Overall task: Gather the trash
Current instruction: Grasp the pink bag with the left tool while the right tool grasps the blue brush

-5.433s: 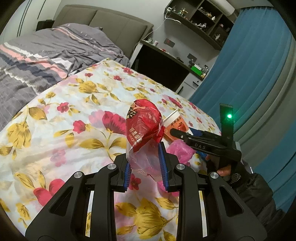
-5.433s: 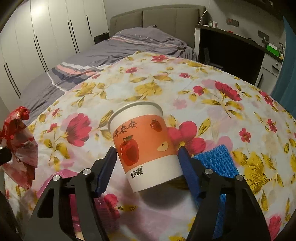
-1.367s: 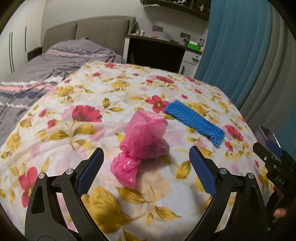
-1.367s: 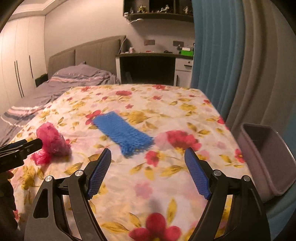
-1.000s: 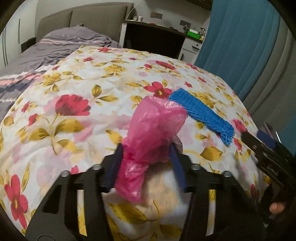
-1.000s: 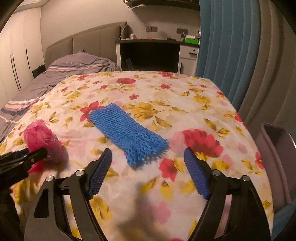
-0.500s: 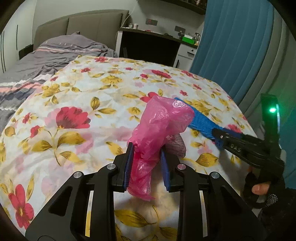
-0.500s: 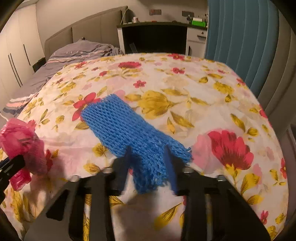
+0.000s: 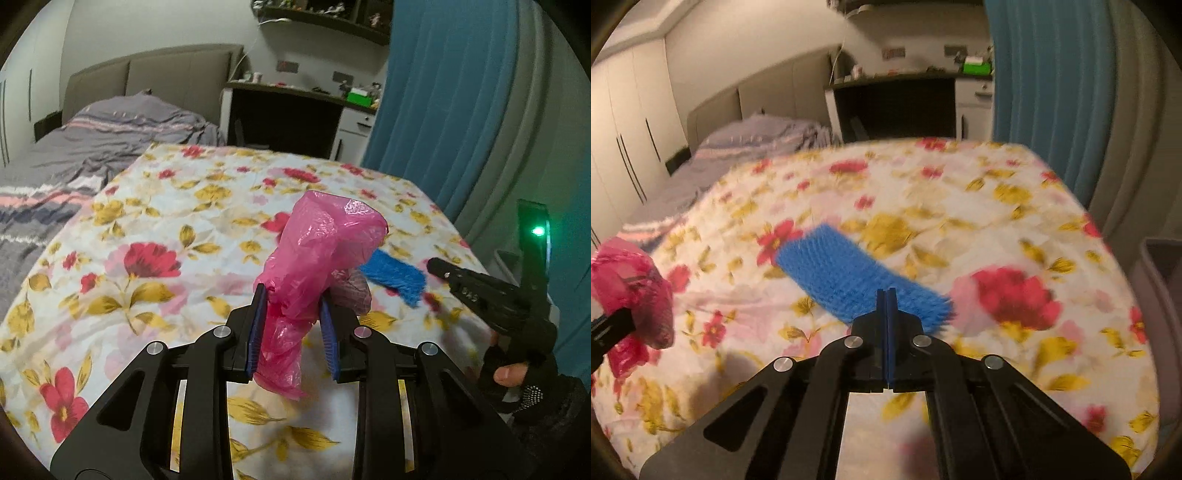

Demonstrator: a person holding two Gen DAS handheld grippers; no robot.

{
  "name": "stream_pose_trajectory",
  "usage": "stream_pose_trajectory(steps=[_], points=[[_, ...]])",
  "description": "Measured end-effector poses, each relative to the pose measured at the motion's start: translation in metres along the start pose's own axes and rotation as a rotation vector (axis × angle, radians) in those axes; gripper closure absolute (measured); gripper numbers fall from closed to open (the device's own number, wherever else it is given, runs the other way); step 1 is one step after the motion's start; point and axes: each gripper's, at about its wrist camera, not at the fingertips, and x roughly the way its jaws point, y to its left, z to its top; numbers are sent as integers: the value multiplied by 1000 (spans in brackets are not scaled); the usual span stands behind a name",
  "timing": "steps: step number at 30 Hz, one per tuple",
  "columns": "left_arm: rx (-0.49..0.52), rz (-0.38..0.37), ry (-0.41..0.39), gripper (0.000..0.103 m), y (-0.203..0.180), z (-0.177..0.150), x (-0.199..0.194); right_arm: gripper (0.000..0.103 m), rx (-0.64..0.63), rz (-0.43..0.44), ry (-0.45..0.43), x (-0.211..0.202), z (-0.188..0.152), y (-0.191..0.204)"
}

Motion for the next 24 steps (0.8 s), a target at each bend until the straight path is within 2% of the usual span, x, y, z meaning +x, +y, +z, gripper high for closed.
stream_pose_trajectory(steps=[3,5,6,7,8,9,15,21,23,24], points=[[10,-15,-25,76,-12,5,-9,102,22,-7,-12,-15,4,-11],[4,-36,-28,76,-16,5,-12,98,11,-5,7,-14,3,-13],[4,-33,-32,76,-17,5,-13,83,2,-9,13,-12,2,-12],[5,-22,-36,76,-16,4,-14,62,-5,-5,23,-8,1,-10],[1,-14,-37,76,-14,3,-14,54,-6,0,28,-6,-1,-8],[-7,-6,-34,76,-11,4,-13,51,-7,5,30,-3,-2,-6],[-44,41,-24,76,13,4,-9,44,-43,-11,102,39,7,10],[-47,55,-23,76,25,5,-10,44,-45,-10,191,76,4,15],[-57,55,-20,76,29,5,-8,46,-58,-21,187,77,0,17],[-61,53,-17,76,30,5,-6,54,-62,-21,187,76,0,17]])
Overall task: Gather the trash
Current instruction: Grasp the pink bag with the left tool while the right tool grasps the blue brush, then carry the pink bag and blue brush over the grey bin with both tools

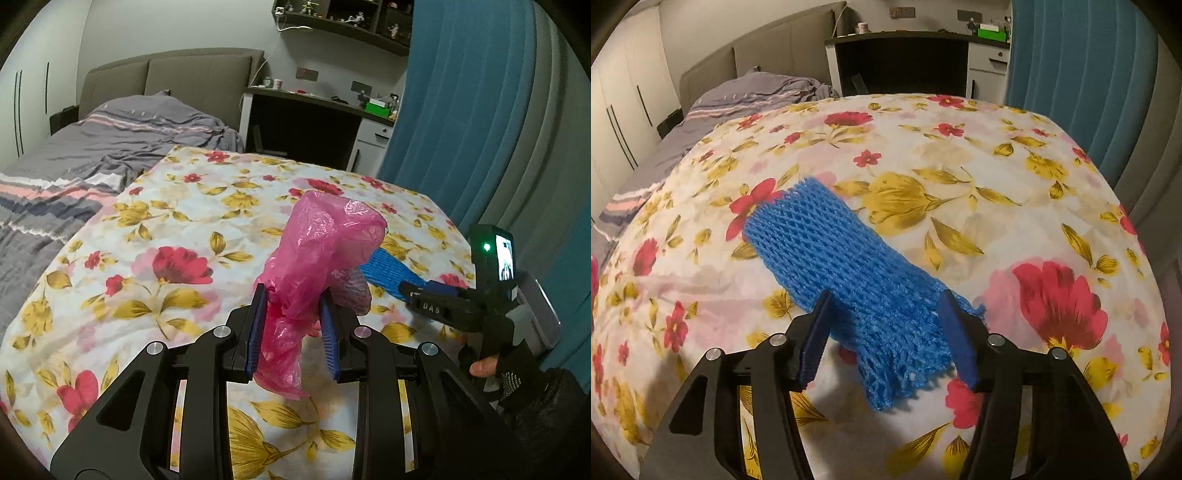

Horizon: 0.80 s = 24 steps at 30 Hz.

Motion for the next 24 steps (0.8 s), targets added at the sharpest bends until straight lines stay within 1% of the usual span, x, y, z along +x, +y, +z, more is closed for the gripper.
stream_pose_trajectory(steps=[1,2,3,4,7,10,12,15,18,21,24], points=[[-3,-6,5,76,0,0,2,65,0,3,-1,-1,0,-1],[-4,-11,9,76,-1,0,3,73,1,15,1,-2,0,0],[-3,-17,12,76,-2,-1,4,85,-2,34,6,-2,0,1],[-2,-26,16,76,-4,-1,4,90,-8,39,7,-3,-1,2],[2,-42,23,76,-9,-3,4,93,-29,42,-1,-5,-3,5],[16,-45,22,76,-14,-3,2,94,-22,35,-17,-11,-6,2],[29,-49,19,76,-19,-2,1,94,-14,23,-47,-22,-7,-4],[53,-68,15,76,-35,1,-1,94,15,8,-109,-49,-8,-20],[93,-114,11,76,-63,5,-3,94,40,-17,-174,-81,-10,-42],[160,-173,-7,76,-105,8,-5,94,78,-50,-246,-119,-19,-74],[229,-247,-10,76,-153,7,-4,94,138,-116,-310,-157,-33,-114]])
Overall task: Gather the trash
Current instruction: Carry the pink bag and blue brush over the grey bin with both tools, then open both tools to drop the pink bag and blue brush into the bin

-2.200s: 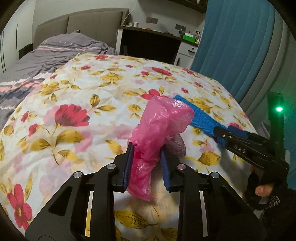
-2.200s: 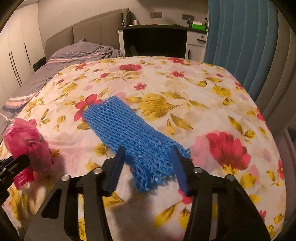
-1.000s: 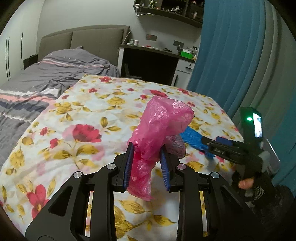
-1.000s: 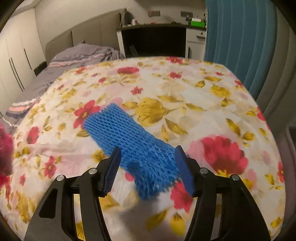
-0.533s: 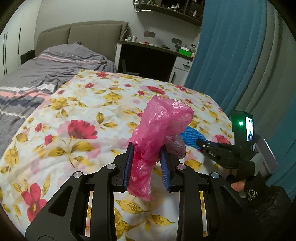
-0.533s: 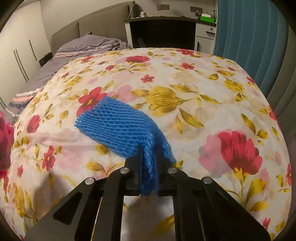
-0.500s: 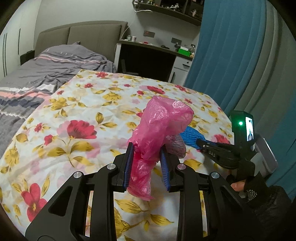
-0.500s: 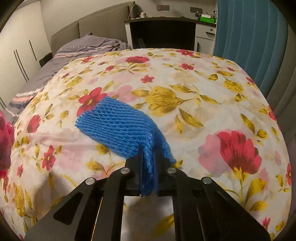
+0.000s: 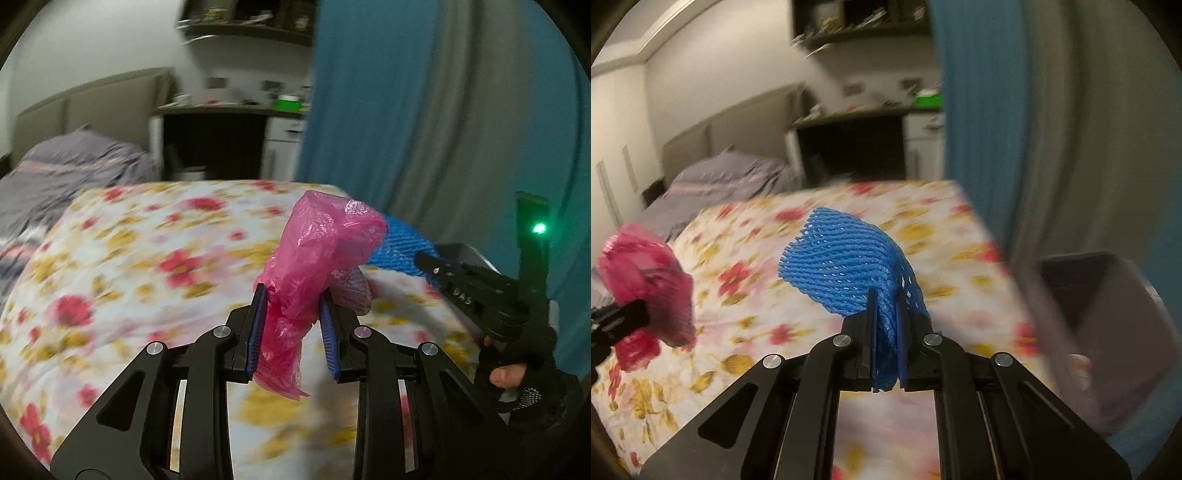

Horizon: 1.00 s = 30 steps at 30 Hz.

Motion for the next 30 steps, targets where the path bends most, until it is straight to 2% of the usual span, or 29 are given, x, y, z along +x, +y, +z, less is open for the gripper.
stream_pose_trajectory(steps=[6,11,16,23,26,28,29,30], points=[[105,-183,16,76,-100,16,32,94,116,-206,-90,-55,-7,-91],[138,-309,46,76,-167,25,67,94,207,-326,-96,-76,-21,-148],[129,-395,95,76,-217,28,110,93,272,-382,-81,-78,-31,-180],[149,-462,142,73,-252,25,154,92,322,-387,-51,-64,-35,-199],[126,-490,176,56,-256,24,172,92,322,-386,-35,-54,-35,-200],[116,-483,170,37,-253,23,176,86,320,-383,-29,-51,-36,-200],[107,-481,163,34,-250,22,177,85,311,-384,-26,-47,-36,-200],[102,-484,161,30,-249,23,178,78,307,-383,-26,-48,-37,-200]])
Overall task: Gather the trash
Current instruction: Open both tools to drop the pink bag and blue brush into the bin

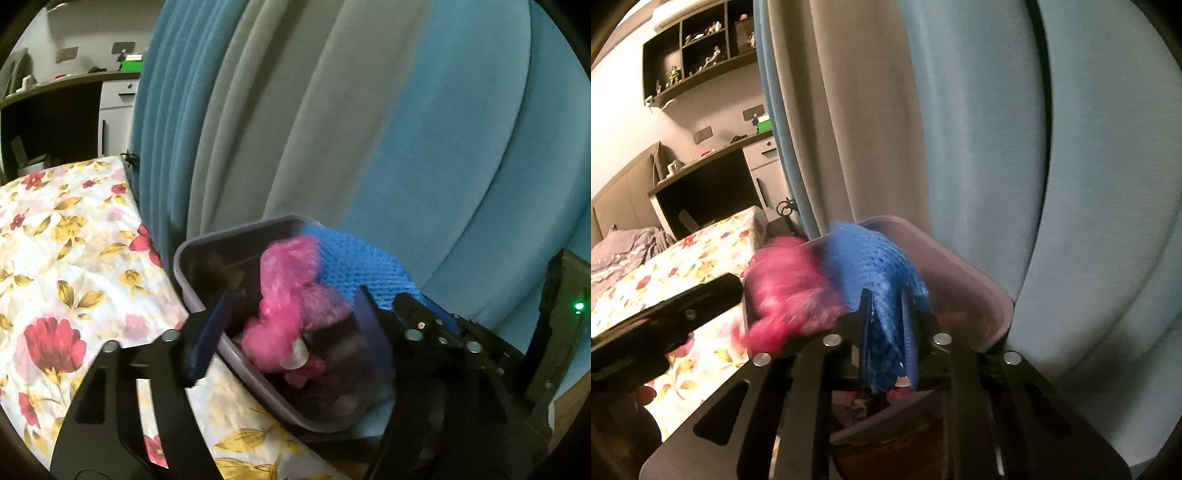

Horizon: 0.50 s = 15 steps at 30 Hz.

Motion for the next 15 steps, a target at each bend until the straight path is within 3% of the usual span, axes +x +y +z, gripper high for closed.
stream_pose_trajectory(steps=[1,5,10,15], points=[[-9,11,-3,28,4,-1,-1,67,-2,0,1,1,0,0],[-17,84,-34,19,13,-3,-13,54,-12,3,0,0,-5,4],[11,250,-97,7,22,-18,-42,23,-62,-17,-46,-9,-11,15],[43,355,-112,6,29,-36,-67,15,-103,-53,-101,-23,-19,31]])
